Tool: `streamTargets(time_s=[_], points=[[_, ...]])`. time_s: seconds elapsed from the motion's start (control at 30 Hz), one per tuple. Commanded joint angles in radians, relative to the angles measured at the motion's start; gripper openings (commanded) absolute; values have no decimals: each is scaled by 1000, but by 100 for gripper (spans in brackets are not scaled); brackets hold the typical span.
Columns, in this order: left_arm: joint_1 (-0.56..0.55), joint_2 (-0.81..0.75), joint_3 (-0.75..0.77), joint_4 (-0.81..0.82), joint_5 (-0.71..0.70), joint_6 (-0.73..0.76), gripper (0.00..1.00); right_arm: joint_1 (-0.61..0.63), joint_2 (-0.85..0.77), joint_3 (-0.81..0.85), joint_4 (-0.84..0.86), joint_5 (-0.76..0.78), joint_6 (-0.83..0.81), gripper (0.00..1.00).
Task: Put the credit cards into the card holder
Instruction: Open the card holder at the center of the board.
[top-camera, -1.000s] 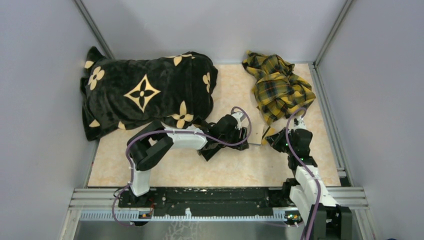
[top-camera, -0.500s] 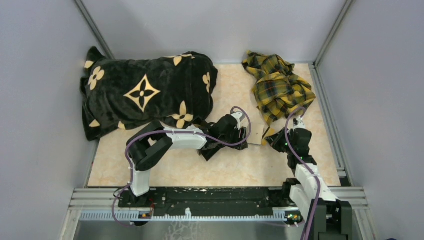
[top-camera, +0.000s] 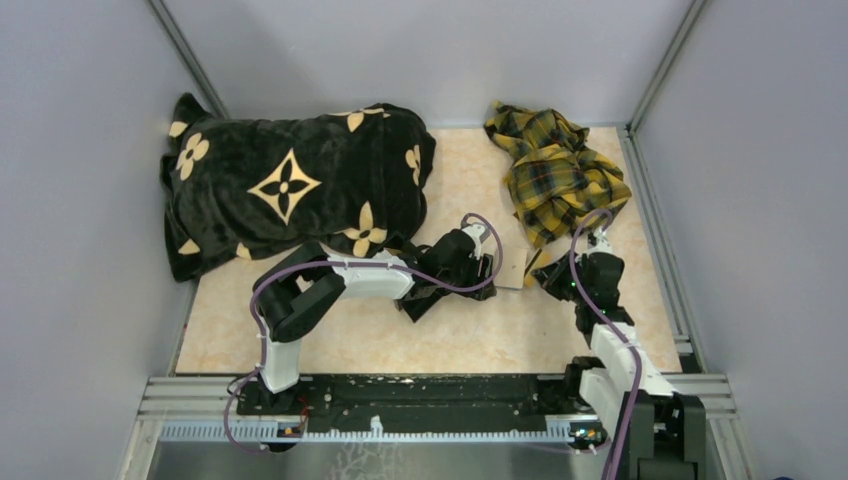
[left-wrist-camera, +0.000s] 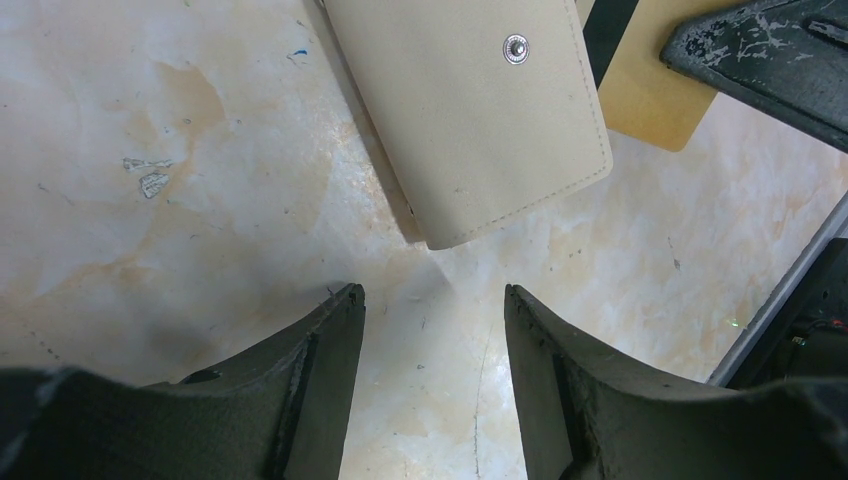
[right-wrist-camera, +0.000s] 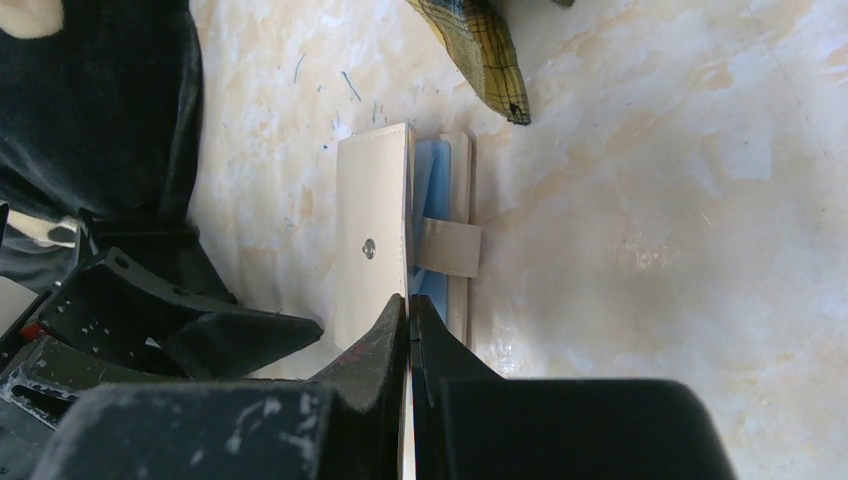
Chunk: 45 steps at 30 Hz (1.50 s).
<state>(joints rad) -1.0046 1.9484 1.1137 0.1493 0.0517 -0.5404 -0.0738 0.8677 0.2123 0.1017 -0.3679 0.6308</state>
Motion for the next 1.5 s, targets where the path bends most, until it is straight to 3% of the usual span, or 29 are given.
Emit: streamTargets(time_s=[0.0, 1.0, 1.47], points=[[4, 21, -25, -123, -44, 29, 62, 6, 17, 53, 75, 0, -11, 0], [15, 26, -32, -110, -37, 33, 62, 9, 107, 44, 155, -20, -6, 0], [21, 8, -38, -111, -37, 39, 62, 142, 112, -4, 212, 19, 57, 0]])
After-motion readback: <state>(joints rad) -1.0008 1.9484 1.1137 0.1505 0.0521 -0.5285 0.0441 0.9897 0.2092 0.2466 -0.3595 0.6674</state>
